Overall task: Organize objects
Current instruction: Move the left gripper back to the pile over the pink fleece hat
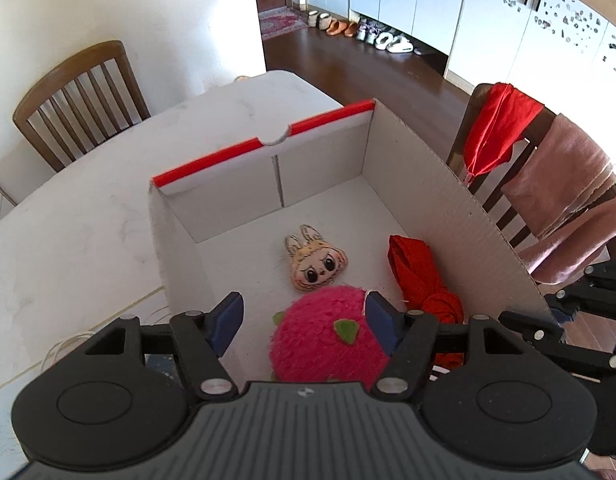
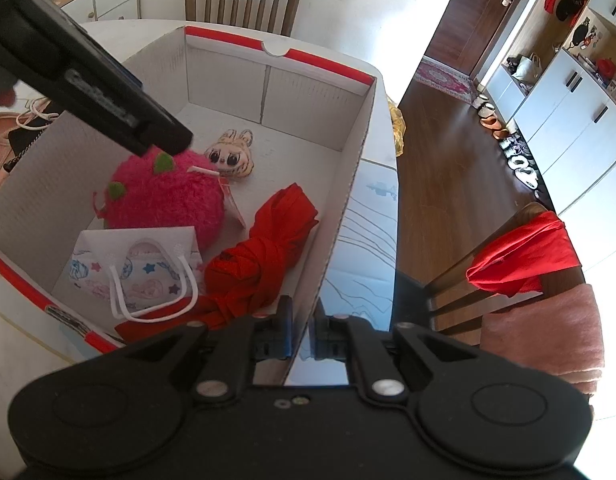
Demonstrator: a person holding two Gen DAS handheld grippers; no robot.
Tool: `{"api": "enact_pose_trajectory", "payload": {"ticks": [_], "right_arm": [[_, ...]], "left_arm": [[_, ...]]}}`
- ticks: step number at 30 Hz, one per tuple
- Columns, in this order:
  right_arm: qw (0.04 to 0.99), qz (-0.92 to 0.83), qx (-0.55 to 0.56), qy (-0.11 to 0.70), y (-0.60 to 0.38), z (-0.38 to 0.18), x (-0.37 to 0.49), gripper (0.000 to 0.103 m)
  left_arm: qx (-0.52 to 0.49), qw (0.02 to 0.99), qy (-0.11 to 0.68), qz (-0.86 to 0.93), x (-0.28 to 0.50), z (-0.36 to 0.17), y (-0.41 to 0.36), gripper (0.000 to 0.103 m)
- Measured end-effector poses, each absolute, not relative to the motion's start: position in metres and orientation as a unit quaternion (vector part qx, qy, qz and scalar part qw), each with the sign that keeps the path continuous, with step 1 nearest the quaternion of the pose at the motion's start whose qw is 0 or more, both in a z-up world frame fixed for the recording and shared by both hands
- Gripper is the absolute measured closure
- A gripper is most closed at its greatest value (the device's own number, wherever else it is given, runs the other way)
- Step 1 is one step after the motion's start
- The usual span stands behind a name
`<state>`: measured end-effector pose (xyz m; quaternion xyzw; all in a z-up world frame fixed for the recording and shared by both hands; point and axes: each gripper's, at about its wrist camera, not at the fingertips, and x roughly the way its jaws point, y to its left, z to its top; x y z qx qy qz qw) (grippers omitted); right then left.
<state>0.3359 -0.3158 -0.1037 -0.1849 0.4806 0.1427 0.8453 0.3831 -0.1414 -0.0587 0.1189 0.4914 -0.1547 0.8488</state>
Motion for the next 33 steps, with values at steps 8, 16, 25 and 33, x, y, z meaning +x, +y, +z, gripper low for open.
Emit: {"api": "enact_pose_trajectory", "payload": {"ticks": [8, 16, 25, 33], "right_arm": [[0.845, 0.14, -0.189, 0.48, -0.314, -0.102, 0.335, 0.096], [0.845, 0.137, -0.191, 0.481, -0.314, -0.102, 0.335, 0.096], [0.844, 0.136, -0.195, 0.481, -0.313, -0.101, 0.334, 0.096], [0.844, 0.135, -0.196, 0.481, -0.313, -0.101, 0.334, 0.095]], "left_arm": [[0.106, 0.862, 0.472, -0.151, 0.362, -0.034, -0.121, 0.037], [0.086, 0.871, 0.464, -0.135, 0.34, -0.019, -0.093, 0.037], [0.061, 0.879, 0.462, -0.103, 0.31, -0.019, -0.048, 0.028], [0.021, 0.878, 0.475, -0.059, 0.29, -0.03, 0.009, 0.017]]}}
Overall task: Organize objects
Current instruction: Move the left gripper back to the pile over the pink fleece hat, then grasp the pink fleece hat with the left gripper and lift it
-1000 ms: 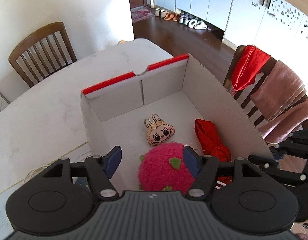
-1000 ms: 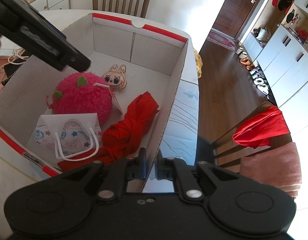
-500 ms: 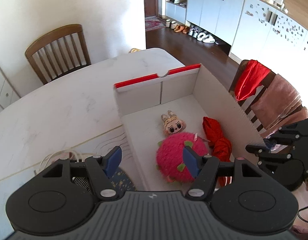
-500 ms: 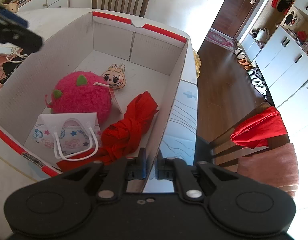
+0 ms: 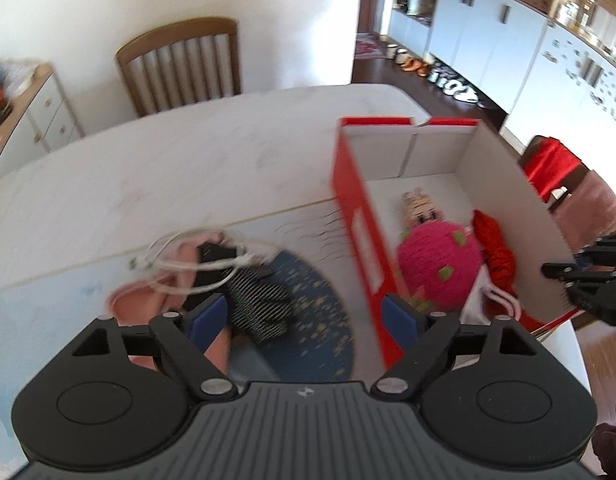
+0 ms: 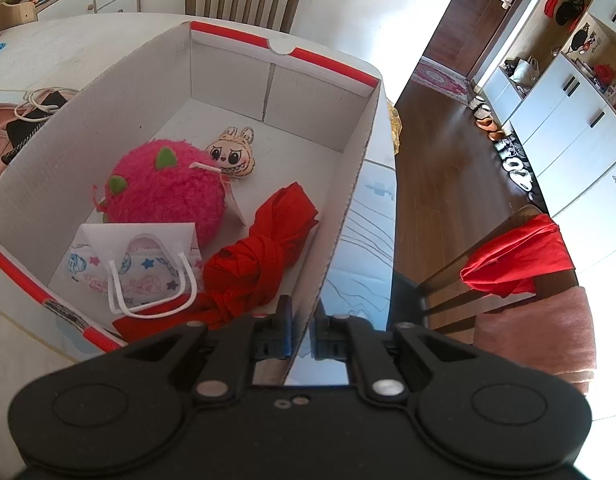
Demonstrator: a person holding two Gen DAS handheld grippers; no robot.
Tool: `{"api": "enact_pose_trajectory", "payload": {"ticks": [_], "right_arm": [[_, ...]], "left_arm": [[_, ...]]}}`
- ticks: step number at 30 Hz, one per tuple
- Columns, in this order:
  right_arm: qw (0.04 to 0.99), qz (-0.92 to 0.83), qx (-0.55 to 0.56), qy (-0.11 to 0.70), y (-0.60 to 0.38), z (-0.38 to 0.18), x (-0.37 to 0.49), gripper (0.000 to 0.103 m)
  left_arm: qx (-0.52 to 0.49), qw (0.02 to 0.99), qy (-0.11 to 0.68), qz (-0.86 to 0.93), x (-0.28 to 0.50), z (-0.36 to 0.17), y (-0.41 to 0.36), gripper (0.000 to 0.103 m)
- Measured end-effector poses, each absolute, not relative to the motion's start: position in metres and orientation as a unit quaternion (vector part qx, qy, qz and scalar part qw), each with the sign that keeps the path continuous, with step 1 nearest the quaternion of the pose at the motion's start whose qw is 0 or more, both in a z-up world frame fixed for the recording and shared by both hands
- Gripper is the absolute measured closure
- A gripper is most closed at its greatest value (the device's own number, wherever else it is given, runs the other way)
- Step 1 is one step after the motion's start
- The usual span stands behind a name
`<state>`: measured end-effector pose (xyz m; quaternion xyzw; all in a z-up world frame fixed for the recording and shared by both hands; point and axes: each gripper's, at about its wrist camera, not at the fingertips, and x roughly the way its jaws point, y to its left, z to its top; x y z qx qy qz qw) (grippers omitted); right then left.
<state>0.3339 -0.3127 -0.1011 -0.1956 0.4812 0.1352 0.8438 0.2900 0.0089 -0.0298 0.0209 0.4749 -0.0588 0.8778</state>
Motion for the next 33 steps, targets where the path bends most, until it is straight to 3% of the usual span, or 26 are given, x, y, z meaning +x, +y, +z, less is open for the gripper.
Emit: {"api": "enact_pose_trajectory", "payload": {"ticks": [7, 13, 33], "right_arm": [[0.844, 0.135, -0.196, 0.481, -0.312, -0.101, 0.333, 0.095], [0.843, 0.135, -0.196, 0.482, -0.312, -0.1, 0.333, 0.095], [0.843, 0.135, -0.196, 0.482, -0.311, -0.1, 0.333, 0.095]], "left_arm": [[0.005, 0.875, 0.484, -0.011, 0.275, -0.057, 0.051, 0.004], [-0.001, 0.872, 0.489, 0.035, 0.271, -0.082, 0.084, 0.001], [0.017, 0.856, 0.509, 0.093, 0.297, -0.132, 0.126, 0.001]]}}
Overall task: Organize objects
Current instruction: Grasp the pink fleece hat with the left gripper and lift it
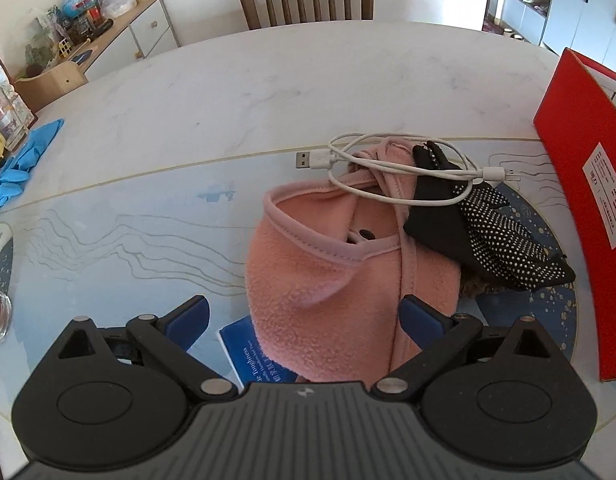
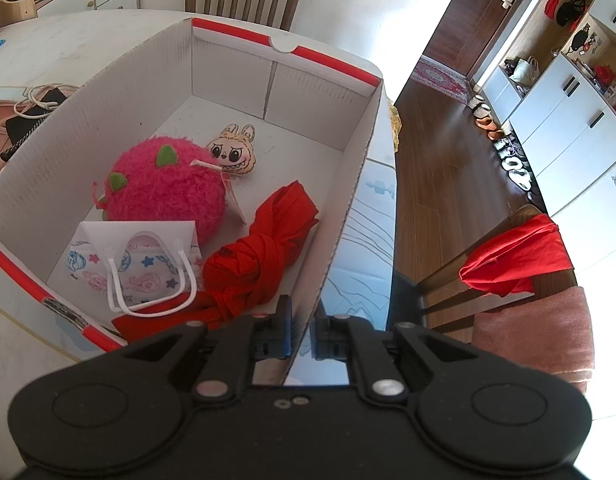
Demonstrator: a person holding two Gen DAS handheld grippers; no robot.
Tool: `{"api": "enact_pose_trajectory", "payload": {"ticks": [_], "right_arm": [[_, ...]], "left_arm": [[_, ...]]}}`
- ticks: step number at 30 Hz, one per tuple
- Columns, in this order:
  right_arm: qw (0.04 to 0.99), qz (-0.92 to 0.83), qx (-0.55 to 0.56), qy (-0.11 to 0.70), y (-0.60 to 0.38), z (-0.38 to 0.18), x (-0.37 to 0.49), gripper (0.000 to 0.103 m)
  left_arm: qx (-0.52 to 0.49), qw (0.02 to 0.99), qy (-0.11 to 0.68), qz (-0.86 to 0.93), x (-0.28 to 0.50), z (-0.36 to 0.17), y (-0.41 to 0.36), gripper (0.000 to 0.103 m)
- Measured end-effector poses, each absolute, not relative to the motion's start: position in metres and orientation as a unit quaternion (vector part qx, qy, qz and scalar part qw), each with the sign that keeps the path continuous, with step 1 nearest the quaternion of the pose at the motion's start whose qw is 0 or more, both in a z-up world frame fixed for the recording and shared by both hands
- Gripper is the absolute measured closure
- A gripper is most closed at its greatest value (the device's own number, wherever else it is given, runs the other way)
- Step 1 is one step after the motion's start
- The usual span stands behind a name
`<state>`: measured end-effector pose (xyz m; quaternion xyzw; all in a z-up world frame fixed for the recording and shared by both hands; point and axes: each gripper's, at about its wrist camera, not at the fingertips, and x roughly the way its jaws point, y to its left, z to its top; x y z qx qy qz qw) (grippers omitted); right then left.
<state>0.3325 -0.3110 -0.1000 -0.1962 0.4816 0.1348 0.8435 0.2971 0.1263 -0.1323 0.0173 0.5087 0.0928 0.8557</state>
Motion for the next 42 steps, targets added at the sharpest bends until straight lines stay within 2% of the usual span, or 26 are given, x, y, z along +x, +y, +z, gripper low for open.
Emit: {"api": "enact_pose_trajectory", "payload": {"ticks": [6, 7, 9, 11, 13, 16, 18, 19, 26, 38, 42], "right_arm": [[0.843, 0.135, -0.197, 0.482, -0.312, -0.099, 0.331, 0.095], [0.843, 0.135, -0.197, 0.482, -0.312, -0.099, 0.332, 0.095], [0.843, 0.134, -0.197, 0.482, -0.312, -0.099, 0.332, 0.095], [0.843, 0.134, -0.197, 0.482, -0.312, -0.099, 0.332, 0.095], [0.843, 0.134, -0.197, 0.482, -0.312, -0.099, 0.332, 0.095], [0.843, 0.134, -0.197, 0.482, -0.311, -0.099, 0.332, 0.095], [0.843, 0.134, -0.197, 0.482, -0.311, -0.099, 0.332, 0.095], [0.843, 0.134, -0.197, 0.482, -0.312, -0.099, 0.332, 0.095], [0.843, 0.134, -0.197, 0.482, -0.311, -0.099, 0.332, 0.095], [0.843, 0.135, -0.198, 0.482, -0.311, -0.099, 0.332, 0.095], [0.843, 0.134, -0.198, 0.482, -0.311, -0.099, 0.332, 0.095]], "left_arm": [[0.012, 0.862, 0.499, 0.094, 0.298, -0.131, 0.127, 0.003], [0.01, 0.863, 0.496, 0.091, 0.297, -0.129, 0.127, 0.006], [0.006, 0.865, 0.495, 0.086, 0.296, -0.127, 0.126, 0.018], [0.002, 0.864, 0.496, 0.081, 0.296, -0.125, 0.125, 0.042], [-0.002, 0.865, 0.497, 0.076, 0.295, -0.124, 0.125, 0.049], [-0.002, 0.867, 0.494, 0.07, 0.293, -0.12, 0.122, 0.069], [0.003, 0.869, 0.49, 0.067, 0.29, -0.115, 0.119, 0.074], [0.007, 0.87, 0.488, 0.065, 0.289, -0.112, 0.117, 0.081], [0.002, 0.882, 0.47, 0.04, 0.279, -0.088, 0.11, 0.09], [-0.006, 0.915, 0.403, -0.011, 0.265, -0.025, 0.092, 0.096], [0.008, 0.914, 0.406, -0.015, 0.27, -0.022, 0.084, 0.096]]}}
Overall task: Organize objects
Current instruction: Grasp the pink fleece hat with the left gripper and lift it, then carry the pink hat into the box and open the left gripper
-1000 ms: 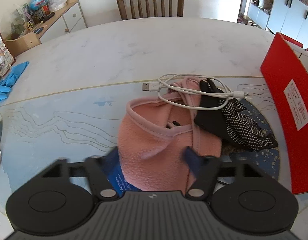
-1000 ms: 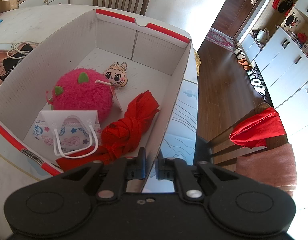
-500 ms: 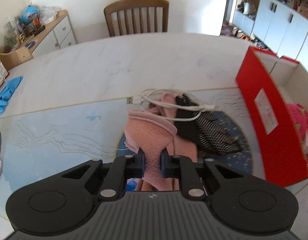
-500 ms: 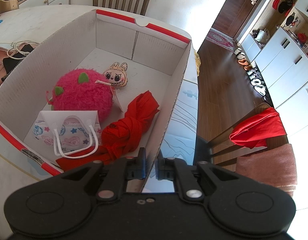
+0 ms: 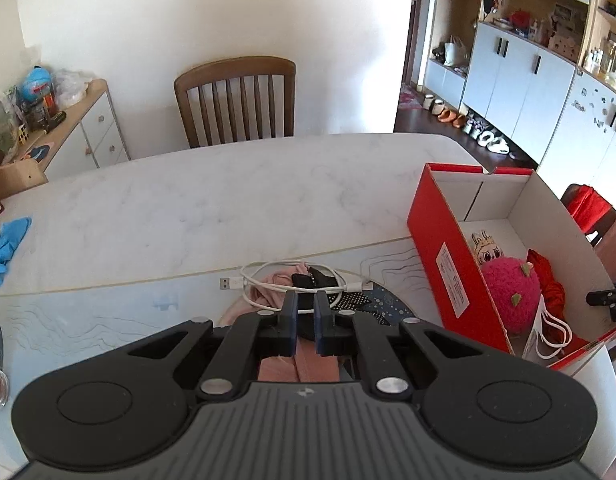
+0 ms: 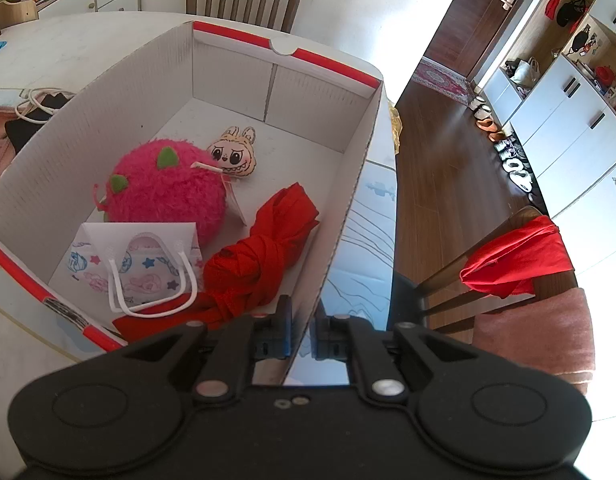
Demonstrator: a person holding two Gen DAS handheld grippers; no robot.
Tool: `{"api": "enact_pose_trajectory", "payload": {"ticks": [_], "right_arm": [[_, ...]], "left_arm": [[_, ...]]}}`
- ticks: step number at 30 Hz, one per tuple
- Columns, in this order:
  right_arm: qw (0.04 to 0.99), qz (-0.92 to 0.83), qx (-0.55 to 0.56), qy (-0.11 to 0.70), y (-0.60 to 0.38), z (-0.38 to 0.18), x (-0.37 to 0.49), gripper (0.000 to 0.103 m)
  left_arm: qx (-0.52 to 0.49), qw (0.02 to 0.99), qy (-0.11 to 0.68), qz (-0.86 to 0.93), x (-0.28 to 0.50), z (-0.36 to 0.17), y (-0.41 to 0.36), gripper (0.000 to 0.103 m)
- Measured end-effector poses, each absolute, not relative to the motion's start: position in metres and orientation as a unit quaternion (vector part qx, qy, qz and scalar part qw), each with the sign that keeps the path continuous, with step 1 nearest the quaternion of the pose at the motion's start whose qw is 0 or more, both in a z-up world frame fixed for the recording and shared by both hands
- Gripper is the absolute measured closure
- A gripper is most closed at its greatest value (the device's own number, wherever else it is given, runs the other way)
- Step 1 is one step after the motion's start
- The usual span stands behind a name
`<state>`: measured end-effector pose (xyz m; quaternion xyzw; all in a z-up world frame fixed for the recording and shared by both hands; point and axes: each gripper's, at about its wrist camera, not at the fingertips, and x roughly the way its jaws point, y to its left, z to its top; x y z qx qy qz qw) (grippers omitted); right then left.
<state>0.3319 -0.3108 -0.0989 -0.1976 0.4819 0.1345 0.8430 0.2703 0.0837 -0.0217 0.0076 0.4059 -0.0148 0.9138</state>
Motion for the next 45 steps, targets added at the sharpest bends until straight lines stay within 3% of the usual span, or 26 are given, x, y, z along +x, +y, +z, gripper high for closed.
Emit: {"api": "enact_pose_trajectory", "payload": {"ticks": [6, 9, 12, 14, 16, 27, 35, 36, 38, 41, 45], "right_arm": [[0.842, 0.138, -0.197, 0.482, -0.31, -0.099, 0.332, 0.095], [0.842, 0.138, -0.197, 0.482, -0.309, -0.099, 0.332, 0.095], [0.842, 0.139, -0.196, 0.482, -0.309, -0.1, 0.333, 0.095], [0.842, 0.139, -0.196, 0.483, -0.309, -0.1, 0.333, 0.095], [0.842, 0.139, -0.195, 0.483, -0.309, -0.1, 0.333, 0.095], [0.842, 0.139, -0.195, 0.483, -0.309, -0.1, 0.334, 0.095], [0.842, 0.139, -0.195, 0.483, -0.309, -0.101, 0.333, 0.095], [0.842, 0.139, -0.195, 0.483, -0.309, -0.101, 0.333, 0.095], [0.842, 0.139, -0.195, 0.483, -0.309, -0.101, 0.333, 0.095], [0.842, 0.138, -0.195, 0.483, -0.309, -0.101, 0.333, 0.095], [0.842, 0.139, -0.195, 0.483, -0.309, -0.101, 0.333, 0.095]], "left_arm": [[-0.012, 0.899, 0.437, -0.025, 0.275, -0.04, 0.085, 0.095], [-0.011, 0.892, 0.45, -0.025, 0.274, -0.051, 0.086, 0.089], [-0.005, 0.889, 0.458, -0.022, 0.272, -0.06, 0.089, 0.068], [-0.01, 0.887, 0.461, -0.02, 0.271, -0.065, 0.093, 0.035], [-0.011, 0.888, 0.459, -0.015, 0.269, -0.07, 0.097, 0.03], [0.021, 0.858, 0.513, 0.002, 0.289, -0.124, 0.099, 0.03], [0.048, 0.855, 0.516, 0.022, 0.297, -0.134, 0.093, 0.031], [0.053, 0.855, 0.516, 0.025, 0.298, -0.134, 0.092, 0.034], [0.068, 0.855, 0.513, 0.034, 0.298, -0.134, 0.09, 0.058], [0.084, 0.857, 0.507, 0.04, 0.297, -0.132, 0.09, 0.079], [0.101, 0.867, 0.487, 0.038, 0.29, -0.122, 0.085, 0.09]]}}
